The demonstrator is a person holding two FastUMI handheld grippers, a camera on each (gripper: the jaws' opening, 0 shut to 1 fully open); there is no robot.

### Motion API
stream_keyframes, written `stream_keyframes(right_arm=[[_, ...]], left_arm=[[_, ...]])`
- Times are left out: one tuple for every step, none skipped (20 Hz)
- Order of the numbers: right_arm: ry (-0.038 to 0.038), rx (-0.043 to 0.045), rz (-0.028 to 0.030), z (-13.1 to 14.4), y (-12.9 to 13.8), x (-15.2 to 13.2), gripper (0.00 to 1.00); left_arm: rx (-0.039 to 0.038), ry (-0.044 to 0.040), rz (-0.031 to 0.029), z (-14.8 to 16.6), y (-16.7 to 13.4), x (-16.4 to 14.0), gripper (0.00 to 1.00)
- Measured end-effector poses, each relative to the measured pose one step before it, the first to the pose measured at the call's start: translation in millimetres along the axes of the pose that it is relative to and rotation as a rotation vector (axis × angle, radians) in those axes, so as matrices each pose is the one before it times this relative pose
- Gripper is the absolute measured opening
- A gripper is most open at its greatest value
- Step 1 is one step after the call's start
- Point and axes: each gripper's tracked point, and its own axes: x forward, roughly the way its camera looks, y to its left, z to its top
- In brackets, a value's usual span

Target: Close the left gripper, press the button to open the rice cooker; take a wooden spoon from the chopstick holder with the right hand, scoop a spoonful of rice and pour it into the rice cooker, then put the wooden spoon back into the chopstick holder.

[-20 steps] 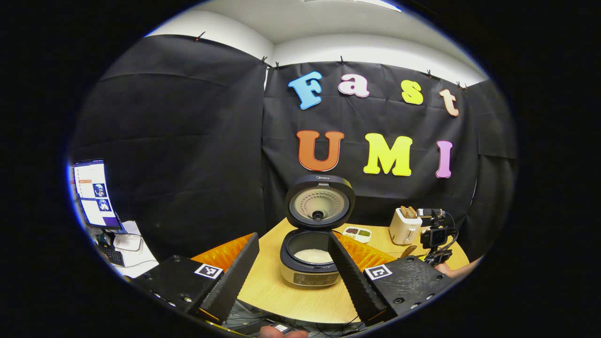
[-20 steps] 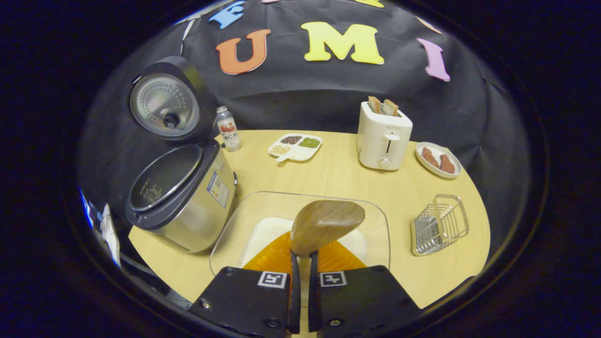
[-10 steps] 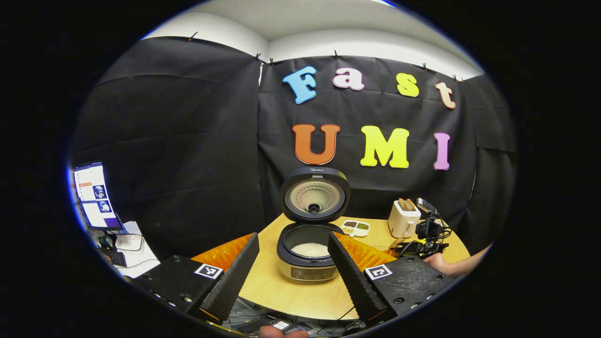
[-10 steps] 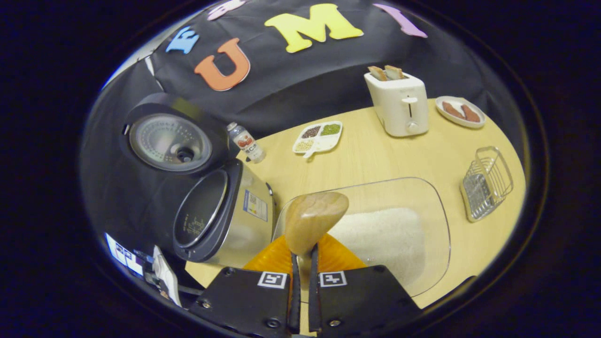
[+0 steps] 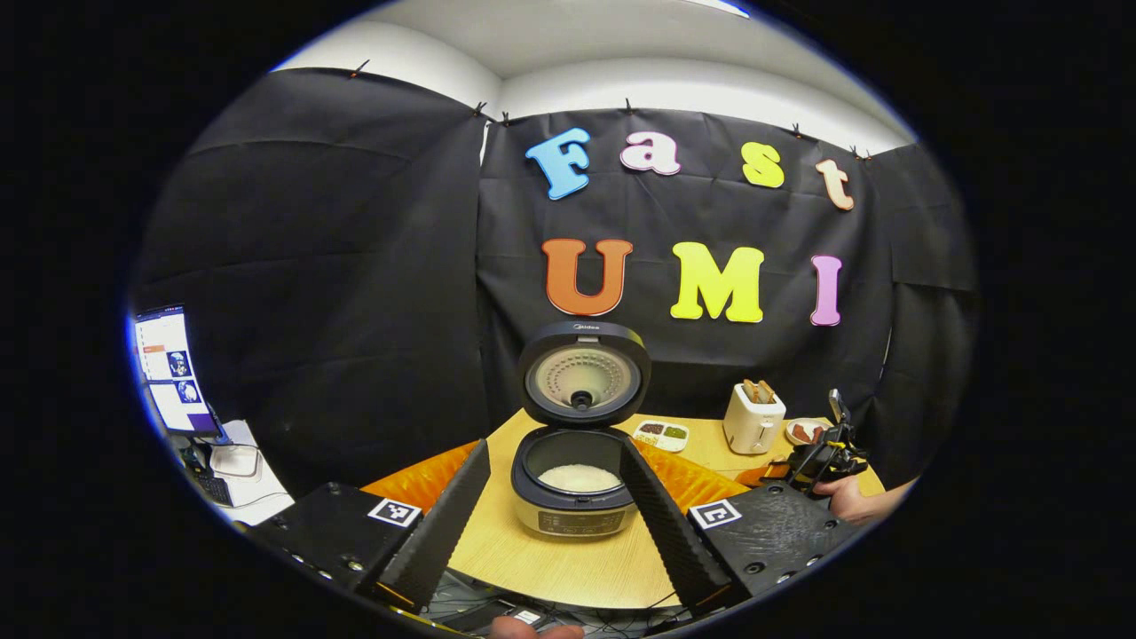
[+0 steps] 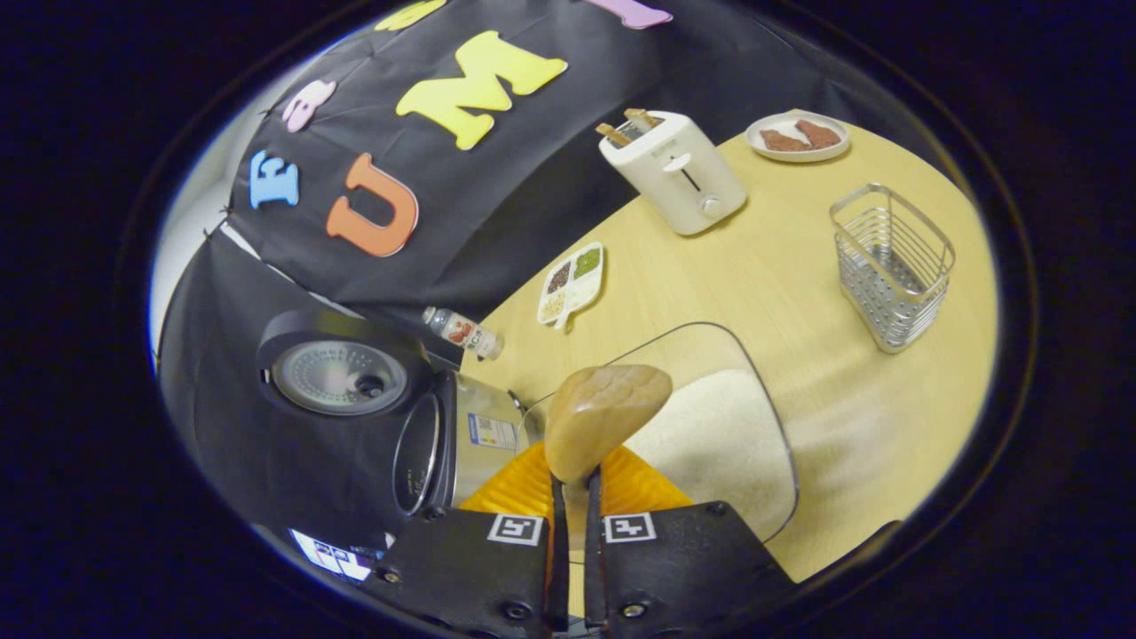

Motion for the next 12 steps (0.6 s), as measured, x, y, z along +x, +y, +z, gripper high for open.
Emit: stream_keyframes(right_arm=[[-0.02274,0.03745,0.00672,8.99,-1.97,-8.33,0.12],[-0.02099,0.04057,0.01229,8.41,0.99,-7.63,0.12],[-0.01813,0.03397,0.01569,8.39,2.12,-7.74,0.12],[-0.01701,0.02526,0.01438,7.74,2.69,-7.25,0.12],[-0.01765,0.02200,0.01368,8.50,3.83,-6.93,0.12],[-0.01635,0.01313,0.01207,6.73,4.59,-7.13,0.12],[-0.01173,0.00966,0.01545,5.73,6.41,-6.32,0.12],[-0.01133,0.00673,0.01432,4.89,8.18,-6.20,0.12],[-0.00904,0.00377,0.01678,4.85,10.24,-3.14,0.12],[-0.00645,-0.00210,0.01830,1.97,13.26,-4.65,0.12],[-0.00477,-0.01106,0.01449,1.23,11.79,-1.73,0.12],[-0.00337,-0.01204,0.00984,1.72,9.40,1.41,0.12]], left_arm=[[0.00330,-0.00576,-0.01269,1.56,-3.37,0.72,0.94],[0.00308,-0.00617,-0.01455,1.46,-2.98,1.20,0.94],[0.00186,-0.00373,-0.01218,0.27,-2.78,1.17,0.94],[-0.00006,-0.00318,-0.01253,0.55,-2.08,2.04,0.95],[-0.00071,-0.00126,-0.01113,1.06,-2.17,0.74,0.95],[-0.00120,-0.00123,-0.00959,0.45,-2.05,2.19,0.94],[-0.00172,-0.00221,-0.00760,0.80,-0.58,1.13,0.95],[-0.00301,-0.00433,-0.00752,0.94,-0.50,0.16,0.95],[-0.00155,-0.00254,-0.00652,0.14,-0.38,-0.76,0.94],[0.00120,-0.00214,-0.00158,-0.03,1.75,-0.64,0.94],[0.00015,-0.00262,0.00255,-0.32,2.49,-1.48,0.94],[0.00052,-0.00198,0.00091,-0.41,1.95,-0.47,0.94]])
